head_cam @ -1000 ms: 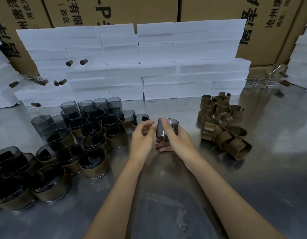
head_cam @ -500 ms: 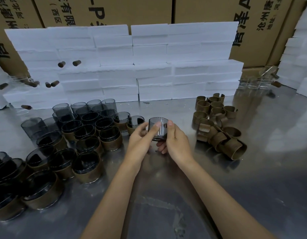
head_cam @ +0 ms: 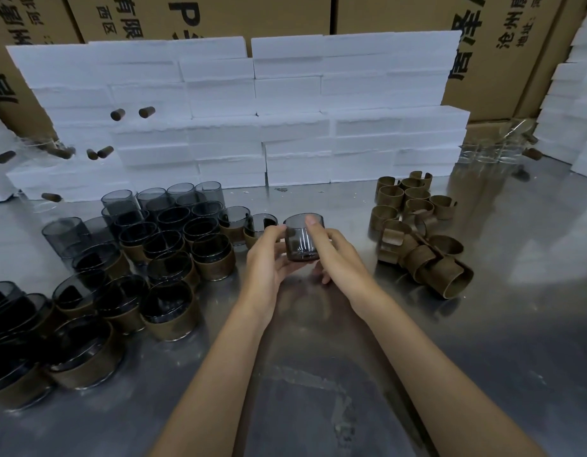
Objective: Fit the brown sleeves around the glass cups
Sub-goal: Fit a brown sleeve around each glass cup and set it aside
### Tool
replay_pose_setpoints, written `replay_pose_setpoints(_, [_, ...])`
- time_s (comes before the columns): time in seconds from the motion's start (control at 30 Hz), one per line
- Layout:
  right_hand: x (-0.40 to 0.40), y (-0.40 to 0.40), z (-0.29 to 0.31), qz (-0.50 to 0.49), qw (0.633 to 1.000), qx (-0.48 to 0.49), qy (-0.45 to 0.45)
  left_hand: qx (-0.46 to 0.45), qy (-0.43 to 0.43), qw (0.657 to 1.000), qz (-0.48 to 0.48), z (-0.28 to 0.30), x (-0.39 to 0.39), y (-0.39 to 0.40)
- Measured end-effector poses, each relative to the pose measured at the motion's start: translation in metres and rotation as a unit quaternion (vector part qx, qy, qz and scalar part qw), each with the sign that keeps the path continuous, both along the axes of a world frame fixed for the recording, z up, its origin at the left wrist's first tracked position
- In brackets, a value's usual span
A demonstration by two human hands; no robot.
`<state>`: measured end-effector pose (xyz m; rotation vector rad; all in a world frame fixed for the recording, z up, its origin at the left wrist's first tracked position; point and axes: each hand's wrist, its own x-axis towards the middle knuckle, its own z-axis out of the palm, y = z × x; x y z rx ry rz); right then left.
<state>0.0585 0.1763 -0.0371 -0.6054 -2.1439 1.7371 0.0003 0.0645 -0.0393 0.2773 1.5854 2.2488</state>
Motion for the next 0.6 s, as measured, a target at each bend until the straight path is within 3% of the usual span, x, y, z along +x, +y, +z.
replay_pose_setpoints(0.17, [0.001, 0.0, 0.005, 0.052, 0.999, -0.012, -0.009, -0.05, 0.049, 0.997, -0.029, -0.002, 0.0, -0.001])
replay_pose_setpoints(0.33, [0.001, 0.001, 0.001, 0.063, 0.998, -0.022, 0.016, -0.075, 0.042, 0.995, -0.04, -0.002, 0.0, 0.0])
replay_pose_setpoints(0.43, [-0.002, 0.002, -0.002, 0.061, 0.996, -0.055, 0.028, -0.056, 0.038, 0.998, -0.005, -0.002, 0.0, 0.001])
replay_pose_setpoints(0.6, [-0.007, 0.005, -0.008, 0.037, 0.999, -0.027, 0.02, -0.065, 0.073, 0.993, 0.06, -0.001, -0.001, 0.001])
